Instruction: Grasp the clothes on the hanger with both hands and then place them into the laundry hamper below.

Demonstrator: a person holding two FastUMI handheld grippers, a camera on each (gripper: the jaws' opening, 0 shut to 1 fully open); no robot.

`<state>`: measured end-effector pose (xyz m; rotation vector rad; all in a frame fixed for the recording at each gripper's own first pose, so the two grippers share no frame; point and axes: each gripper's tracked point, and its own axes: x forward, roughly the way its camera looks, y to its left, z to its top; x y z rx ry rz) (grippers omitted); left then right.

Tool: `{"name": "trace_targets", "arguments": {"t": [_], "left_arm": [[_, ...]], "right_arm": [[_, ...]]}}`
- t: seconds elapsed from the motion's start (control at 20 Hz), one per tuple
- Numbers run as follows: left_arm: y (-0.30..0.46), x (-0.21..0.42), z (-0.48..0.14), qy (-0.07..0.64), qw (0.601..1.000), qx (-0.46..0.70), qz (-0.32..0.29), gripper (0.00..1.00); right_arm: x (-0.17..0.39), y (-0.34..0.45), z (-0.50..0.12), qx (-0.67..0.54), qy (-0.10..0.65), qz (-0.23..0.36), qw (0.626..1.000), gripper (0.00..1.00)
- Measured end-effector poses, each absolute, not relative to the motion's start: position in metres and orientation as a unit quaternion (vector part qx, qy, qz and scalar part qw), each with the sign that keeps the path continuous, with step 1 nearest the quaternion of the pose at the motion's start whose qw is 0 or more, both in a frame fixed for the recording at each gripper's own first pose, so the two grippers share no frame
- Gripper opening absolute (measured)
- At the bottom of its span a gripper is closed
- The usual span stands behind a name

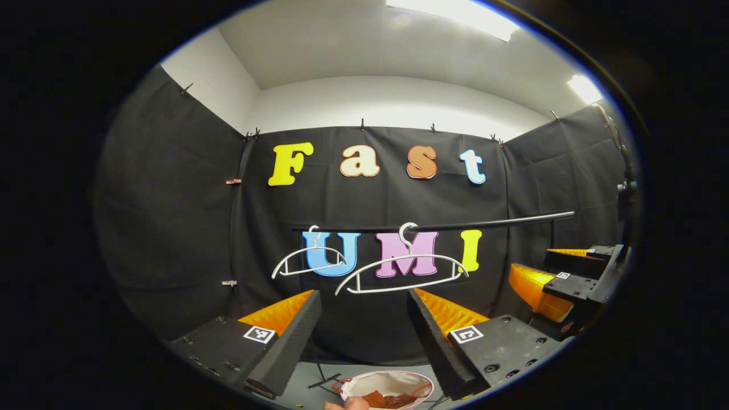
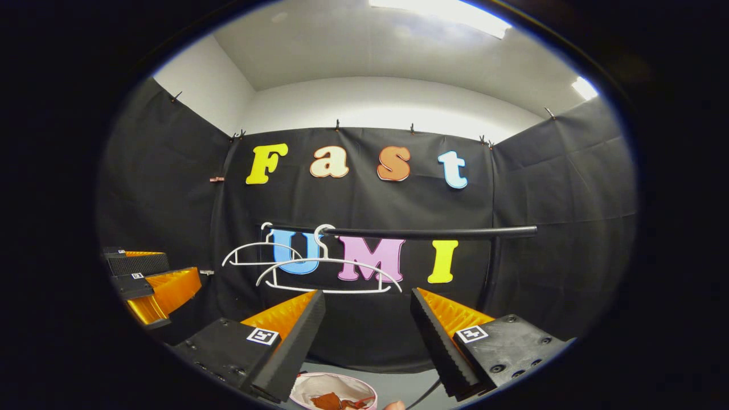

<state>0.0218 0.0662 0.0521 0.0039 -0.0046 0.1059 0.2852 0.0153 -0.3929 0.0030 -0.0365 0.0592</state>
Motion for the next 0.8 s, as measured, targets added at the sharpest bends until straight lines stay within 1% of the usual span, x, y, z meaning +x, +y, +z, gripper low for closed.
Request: {"name": "trace_targets", "arguments": {"t": [0.05, 0.1, 0.8], "left_arm": [[0.0658, 0.022, 0.0523, -0.001, 0.999, 0.004, 0.051, 0.95], [0.0661, 0.0217, 0.0517, -0.001, 0.999, 0.006, 0.05, 0.95], [0.0674, 0.024, 0.0547, -0.007, 0.999, 0.014, 0.047, 0.95]], "right_arm": [[0.2844, 0.0151, -0.3942, 0.0, -0.017, 0.029, 0.999, 1.0], [0.2844, 0.0147, -0.3944, -0.001, -0.016, 0.029, 0.999, 0.97], [0.2897, 0.0082, -0.387, -0.011, -0.035, 0.018, 0.999, 0.97]]}}
